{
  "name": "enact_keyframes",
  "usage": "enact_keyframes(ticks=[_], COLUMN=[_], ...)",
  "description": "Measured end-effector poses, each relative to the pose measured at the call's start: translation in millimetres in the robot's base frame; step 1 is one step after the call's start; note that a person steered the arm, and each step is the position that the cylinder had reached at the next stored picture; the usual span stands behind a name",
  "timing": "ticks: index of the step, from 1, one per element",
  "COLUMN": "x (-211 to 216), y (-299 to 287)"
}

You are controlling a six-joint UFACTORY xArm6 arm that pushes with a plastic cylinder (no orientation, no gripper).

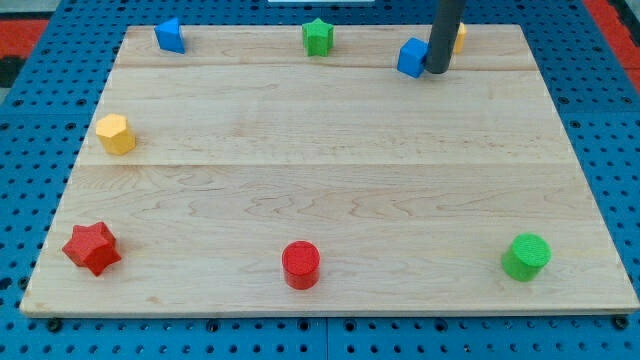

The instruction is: Move the yellow hexagon below the green star

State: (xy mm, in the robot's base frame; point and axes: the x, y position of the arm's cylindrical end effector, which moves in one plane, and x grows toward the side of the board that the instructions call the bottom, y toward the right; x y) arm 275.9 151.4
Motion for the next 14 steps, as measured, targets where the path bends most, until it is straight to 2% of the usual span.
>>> enact_keyframes(ticks=[2,3,4,5,6,7,9,10,11,12,13,14], x=[-1,46,109,173,198,182,72,76,50,20,20,59], y=[-20,-17,-104,-214,-343,-432,-337,-388,-392,-306,-246,-292])
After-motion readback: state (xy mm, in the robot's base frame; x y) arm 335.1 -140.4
